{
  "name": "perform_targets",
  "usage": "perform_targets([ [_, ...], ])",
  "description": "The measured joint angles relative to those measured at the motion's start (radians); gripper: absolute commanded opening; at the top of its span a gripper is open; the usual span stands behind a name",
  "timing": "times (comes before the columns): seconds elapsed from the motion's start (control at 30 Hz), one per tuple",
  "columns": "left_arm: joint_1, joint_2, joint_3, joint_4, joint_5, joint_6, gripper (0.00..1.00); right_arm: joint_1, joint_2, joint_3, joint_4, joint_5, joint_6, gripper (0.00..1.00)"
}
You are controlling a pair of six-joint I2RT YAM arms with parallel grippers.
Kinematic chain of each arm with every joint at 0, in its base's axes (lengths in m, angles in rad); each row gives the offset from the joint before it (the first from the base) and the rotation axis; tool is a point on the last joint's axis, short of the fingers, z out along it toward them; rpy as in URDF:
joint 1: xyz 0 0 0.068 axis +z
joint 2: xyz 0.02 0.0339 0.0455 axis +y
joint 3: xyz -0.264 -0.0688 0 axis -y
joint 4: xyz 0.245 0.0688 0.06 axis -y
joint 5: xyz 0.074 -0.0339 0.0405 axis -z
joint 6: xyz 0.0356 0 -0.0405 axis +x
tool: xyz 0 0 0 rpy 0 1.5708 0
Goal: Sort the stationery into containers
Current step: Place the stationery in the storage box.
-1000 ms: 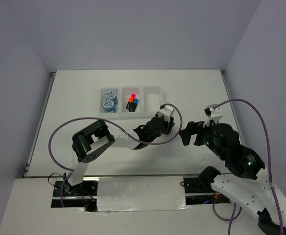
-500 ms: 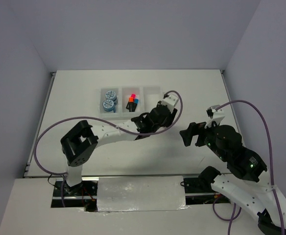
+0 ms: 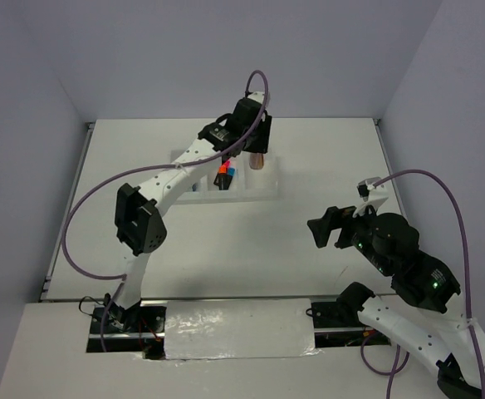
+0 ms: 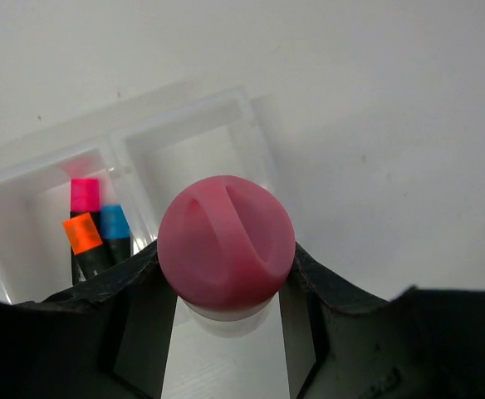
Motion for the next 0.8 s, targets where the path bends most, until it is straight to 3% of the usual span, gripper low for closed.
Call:
perform_targets([
  [0.27, 0.053, 0.176, 0.054, -0.106, 0.148, -0.005, 0.0, 0.0, -0.008, 0.01, -0.027, 0.003, 0.0, 1.0],
  [0.73, 0.075, 0.201, 0.044, -0.028, 0.213, -0.053, 0.04, 0.0, -0.007, 0.008, -0.028, 0.003, -0.001, 1.0],
  [0.8, 0.079, 0.215, 0.044, -0.021, 0.213, -0.06, 0.09, 0.0, -0.007, 0.007, -0.028, 0.002, -0.001, 1.0],
])
